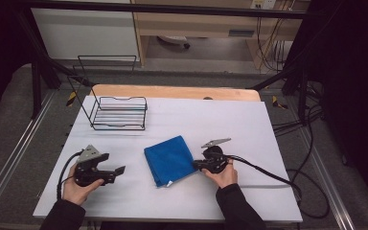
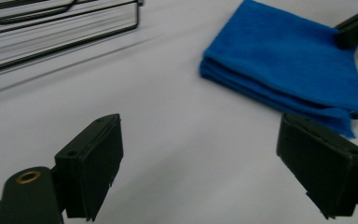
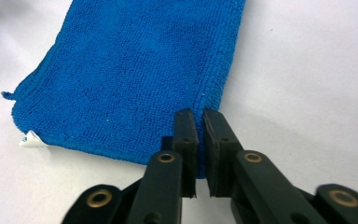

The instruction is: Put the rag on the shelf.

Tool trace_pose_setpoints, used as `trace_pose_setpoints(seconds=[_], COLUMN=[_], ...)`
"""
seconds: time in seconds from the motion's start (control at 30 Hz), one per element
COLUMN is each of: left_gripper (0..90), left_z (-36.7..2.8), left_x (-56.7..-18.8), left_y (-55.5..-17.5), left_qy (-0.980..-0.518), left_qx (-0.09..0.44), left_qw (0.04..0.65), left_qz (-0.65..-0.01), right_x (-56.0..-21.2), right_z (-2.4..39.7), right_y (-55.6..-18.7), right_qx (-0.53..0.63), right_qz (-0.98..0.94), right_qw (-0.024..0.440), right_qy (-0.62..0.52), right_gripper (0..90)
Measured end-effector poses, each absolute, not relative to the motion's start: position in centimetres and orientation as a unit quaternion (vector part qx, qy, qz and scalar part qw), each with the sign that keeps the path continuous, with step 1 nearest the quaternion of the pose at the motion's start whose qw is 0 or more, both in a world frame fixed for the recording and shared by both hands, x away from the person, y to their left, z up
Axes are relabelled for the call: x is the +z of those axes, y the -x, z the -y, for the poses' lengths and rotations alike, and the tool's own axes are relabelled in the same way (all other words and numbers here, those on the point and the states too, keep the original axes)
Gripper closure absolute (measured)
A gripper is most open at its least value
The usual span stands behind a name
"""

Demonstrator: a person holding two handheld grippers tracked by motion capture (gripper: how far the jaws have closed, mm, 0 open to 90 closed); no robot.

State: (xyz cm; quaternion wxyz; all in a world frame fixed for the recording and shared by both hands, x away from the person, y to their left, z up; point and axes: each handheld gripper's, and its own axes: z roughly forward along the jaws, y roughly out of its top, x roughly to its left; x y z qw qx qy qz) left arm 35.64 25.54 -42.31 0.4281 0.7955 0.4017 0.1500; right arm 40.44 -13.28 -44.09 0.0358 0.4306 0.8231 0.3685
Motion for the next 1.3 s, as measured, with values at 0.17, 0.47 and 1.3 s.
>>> trace_pose_setpoints(seconds=[0.17, 0.47, 1.3], left_gripper=[21.3, 34.1, 80.8], left_z=[-20.4, -15.4, -13.2], left_x=[-42.6, -43.6, -45.1], left_y=[-35.2, -35.9, -34.3], left_qy=[-0.813, -0.811, -0.805], left_qx=[0.122, 0.087, 0.101], left_qw=[0.404, 0.389, 0.375], left_qz=[-0.401, -0.428, -0.449], right_x=[-43.7, -43.6, -45.1], right_z=[13.6, 14.1, 13.7], right_y=[-40.3, -40.2, -40.3], right_qx=[0.397, 0.400, 0.386], right_qz=[-0.823, -0.828, -0.823], right_qw=[0.080, 0.106, 0.052], right_qy=[-0.399, -0.379, -0.413], right_gripper=[56.3, 43.3, 83.6])
